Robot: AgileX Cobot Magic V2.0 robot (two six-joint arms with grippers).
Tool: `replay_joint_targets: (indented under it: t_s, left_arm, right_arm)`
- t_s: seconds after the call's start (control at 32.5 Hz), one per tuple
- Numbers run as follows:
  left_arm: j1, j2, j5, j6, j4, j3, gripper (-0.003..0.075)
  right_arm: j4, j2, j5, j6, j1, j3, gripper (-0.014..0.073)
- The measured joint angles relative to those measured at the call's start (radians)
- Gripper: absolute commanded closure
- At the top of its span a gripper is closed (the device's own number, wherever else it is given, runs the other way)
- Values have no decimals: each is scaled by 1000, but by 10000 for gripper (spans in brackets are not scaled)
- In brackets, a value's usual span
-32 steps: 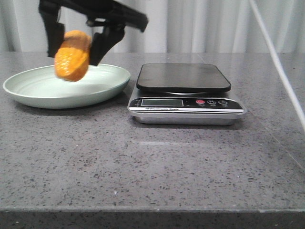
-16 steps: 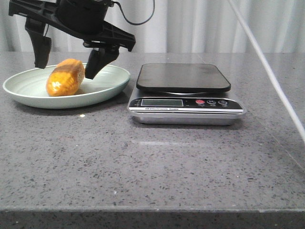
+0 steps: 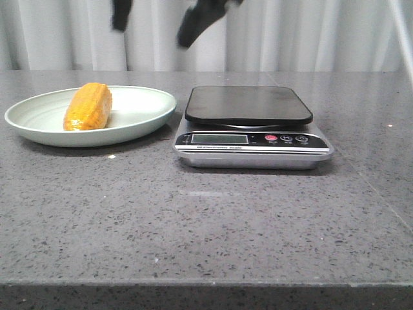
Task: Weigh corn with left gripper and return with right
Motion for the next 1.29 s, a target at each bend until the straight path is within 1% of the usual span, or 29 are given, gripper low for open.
replay_joint_targets:
  t_s: [0.12,0.22,0.34,0.46,0.55,0.68,0.77,0.95,1.08,1.2,1.26,1.29]
  left_arm:
    - [0,0,0,0,0,0,574]
    - [0,0,0,0,0,0,574]
    - [0,0,0,0,0,0,574]
    - [0,0,0,0,0,0,574]
    - [0,0,0,0,0,0,574]
    - [0,0,0,0,0,0,574]
    - [0,0,0,0,0,0,574]
    - [0,0,0,0,0,0,574]
    - [0,0,0,0,0,0,574]
    - [0,0,0,0,0,0,574]
    - [0,0,0,0,0,0,574]
    - [0,0,0,0,0,0,574]
  right_arm:
    - [0,-108,63,-123,-80,17,-20]
    - [0,-203,78,-181,-150,84,-20]
    - [-2,-352,53,-237,-244,240,-20]
    - [4,-520,-38,-277,-305,454,-20]
    - [11,-652,-123,-311,-317,624,-20]
    - [25,-843,-223,-347,-317,813,-20]
    - [29,-967,-267,-352,-317,934,-20]
    - [31,-1227,-354,-354,-317,1147,-20]
    - [31,-1406,-446,-356,-317,1276,-20]
    - [31,-1544,-540,-358,-317,1408,-17]
    - [31,-1609,-588,-360,-317,1467,18]
    - [31,-1640,-612,-362,-317,1498,56]
